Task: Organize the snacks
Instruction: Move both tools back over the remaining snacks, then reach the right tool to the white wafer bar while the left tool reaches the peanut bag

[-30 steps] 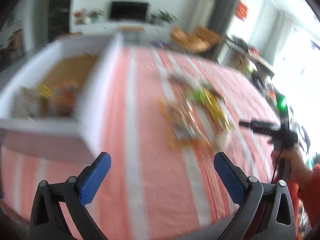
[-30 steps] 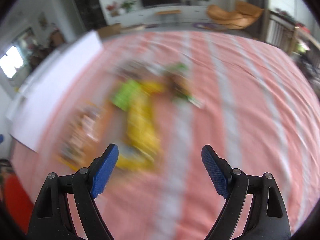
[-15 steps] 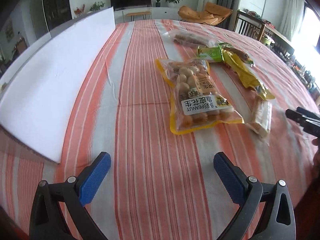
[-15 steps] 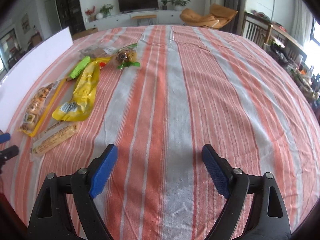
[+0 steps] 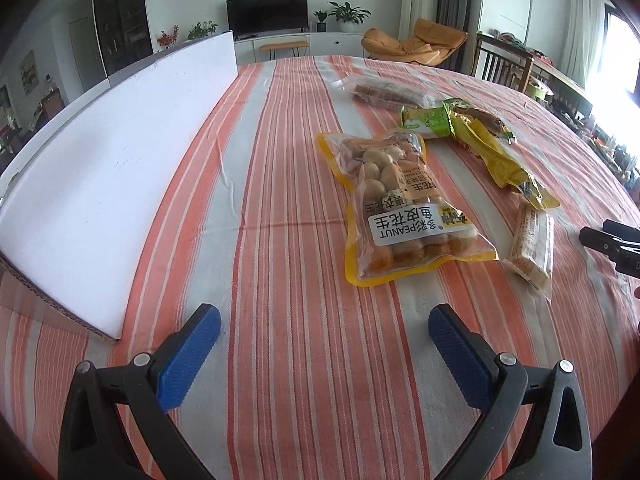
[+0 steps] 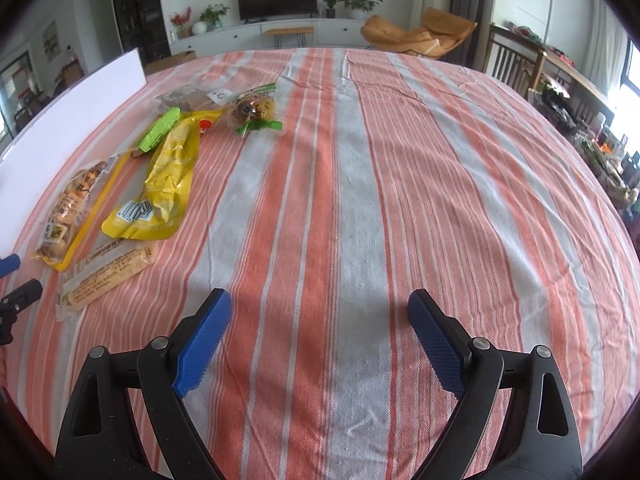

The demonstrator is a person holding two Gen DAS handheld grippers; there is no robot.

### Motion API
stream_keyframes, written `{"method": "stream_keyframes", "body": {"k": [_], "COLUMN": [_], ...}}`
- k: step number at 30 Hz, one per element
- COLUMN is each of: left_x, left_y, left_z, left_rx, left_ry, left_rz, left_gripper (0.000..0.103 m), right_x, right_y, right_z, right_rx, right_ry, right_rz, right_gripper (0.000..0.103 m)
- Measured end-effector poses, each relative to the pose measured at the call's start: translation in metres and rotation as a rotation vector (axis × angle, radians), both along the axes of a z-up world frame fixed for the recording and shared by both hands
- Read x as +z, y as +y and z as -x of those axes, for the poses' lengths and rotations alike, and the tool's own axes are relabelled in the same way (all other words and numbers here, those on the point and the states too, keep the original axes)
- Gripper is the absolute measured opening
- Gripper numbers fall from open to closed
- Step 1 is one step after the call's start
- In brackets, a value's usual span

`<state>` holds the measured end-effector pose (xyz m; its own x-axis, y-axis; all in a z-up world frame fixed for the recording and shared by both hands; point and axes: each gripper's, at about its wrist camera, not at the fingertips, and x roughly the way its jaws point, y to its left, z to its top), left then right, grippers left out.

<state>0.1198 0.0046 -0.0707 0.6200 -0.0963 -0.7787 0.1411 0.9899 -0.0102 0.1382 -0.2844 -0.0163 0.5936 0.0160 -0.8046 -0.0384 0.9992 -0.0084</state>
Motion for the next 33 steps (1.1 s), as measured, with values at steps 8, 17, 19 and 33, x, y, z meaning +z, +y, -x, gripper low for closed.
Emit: {"method": "stream_keyframes", "body": {"k": [8,17,19,33], "left_x": [0.000,0.000,0.000,0.000], "left_y": [-0.001,-0.001,-0.001,-0.002], "left_z": [0.000,-0.001,-0.001,-0.001], "left_rx": [0.000,0.000,-0.002,-0.004], "left_ry": [-0.001,-0.001,-0.001,-0.002], "left_rz": [0.000,0.001,0.001,0.002], "left_gripper": [0.103,0.103,0.103,0.103], "right_x": [0.004,0.013,0.004,0.002], "right_y": [0.011,0.099,0.122,-0.004], "right_z": [0.009,-0.025,-0.031,-0.026], "right_rx": [-0.014,0.028,0.057,0.025], "right_ry": [0.019,0.127,0.142,0.048], "right_rz": [-0.068,-0.220,-0.099,0.002], "right_gripper": [0.093,0.091,0.092,0.092]}}
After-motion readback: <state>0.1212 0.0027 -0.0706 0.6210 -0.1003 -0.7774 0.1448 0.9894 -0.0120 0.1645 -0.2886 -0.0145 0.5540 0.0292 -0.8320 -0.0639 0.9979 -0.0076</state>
